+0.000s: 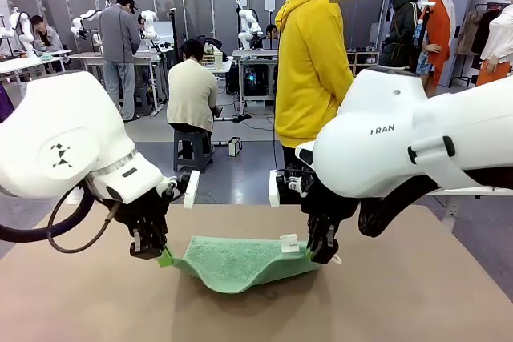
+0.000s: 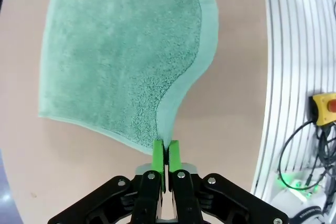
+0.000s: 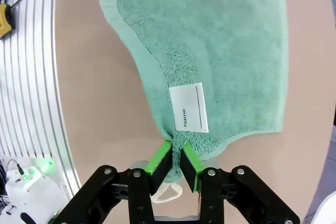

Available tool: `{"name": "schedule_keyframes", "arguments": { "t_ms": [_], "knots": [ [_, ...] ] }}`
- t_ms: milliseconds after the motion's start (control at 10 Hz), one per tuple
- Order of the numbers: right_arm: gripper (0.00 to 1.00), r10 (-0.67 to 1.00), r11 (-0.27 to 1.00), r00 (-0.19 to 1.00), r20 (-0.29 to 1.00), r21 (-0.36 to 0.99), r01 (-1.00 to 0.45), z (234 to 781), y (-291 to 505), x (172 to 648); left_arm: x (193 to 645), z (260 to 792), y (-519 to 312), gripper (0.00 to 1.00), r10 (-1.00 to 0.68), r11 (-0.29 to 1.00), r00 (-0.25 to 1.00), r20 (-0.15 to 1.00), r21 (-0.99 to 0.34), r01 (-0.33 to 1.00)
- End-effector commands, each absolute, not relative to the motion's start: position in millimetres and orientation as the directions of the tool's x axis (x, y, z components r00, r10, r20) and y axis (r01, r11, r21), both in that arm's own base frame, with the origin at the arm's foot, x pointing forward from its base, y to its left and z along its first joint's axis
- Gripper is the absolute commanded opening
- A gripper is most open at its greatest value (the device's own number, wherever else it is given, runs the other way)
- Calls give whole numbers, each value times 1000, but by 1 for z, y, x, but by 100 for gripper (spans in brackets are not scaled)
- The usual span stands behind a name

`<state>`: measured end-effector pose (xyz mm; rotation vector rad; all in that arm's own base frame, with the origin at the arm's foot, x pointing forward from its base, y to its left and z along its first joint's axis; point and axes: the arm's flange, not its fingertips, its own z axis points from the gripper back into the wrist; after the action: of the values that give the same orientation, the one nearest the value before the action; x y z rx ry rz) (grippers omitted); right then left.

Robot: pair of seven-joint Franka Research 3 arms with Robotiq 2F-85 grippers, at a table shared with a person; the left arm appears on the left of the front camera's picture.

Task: Fold the towels and place them in the basket.
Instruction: When a person lays out a Towel with hook on the table, fold it in half twice.

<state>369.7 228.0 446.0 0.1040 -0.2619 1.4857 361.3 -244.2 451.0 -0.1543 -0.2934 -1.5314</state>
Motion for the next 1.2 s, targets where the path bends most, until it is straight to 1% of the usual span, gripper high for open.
{"name": "schedule_keyframes", "arguments": {
  "t_ms": [0,200,400,500,600,700,900,1000,1100],
  "knots": [
    [0,973,68,41,228,-113,-991,454,226,376,366,465,-252,0,-949,76,39,313,107,991],
    [0,977,111,92,194,-91,-990,447,225,396,391,458,-260,0,-953,161,140,269,58,985],
    [0,980,143,131,152,-71,-987,432,223,421,416,441,-269,0,-959,193,176,224,56,980],
    [0,980,152,139,143,-83,-985,422,221,439,432,432,-269,0,-954,238,222,203,54,970],
    [0,979,164,151,137,-95,-982,414,221,452,446,423,-268,0,-953,274,260,158,74,959],
    [0,980,168,156,120,-96,-981,406,222,462,458,413,-266,0,-949,295,281,141,89,951],
    [0,978,203,196,76,-104,-974,390,221,478,474,398,-268,0,-955,280,262,137,136,950],
    [0,972,226,216,92,-120,-967,385,219,484,480,391,-271,0,-960,260,239,149,142,955],
    [0,977,193,183,113,-84,-978,382,220,483,480,389,-271,0,-962,241,214,172,152,959]
  ]
}}
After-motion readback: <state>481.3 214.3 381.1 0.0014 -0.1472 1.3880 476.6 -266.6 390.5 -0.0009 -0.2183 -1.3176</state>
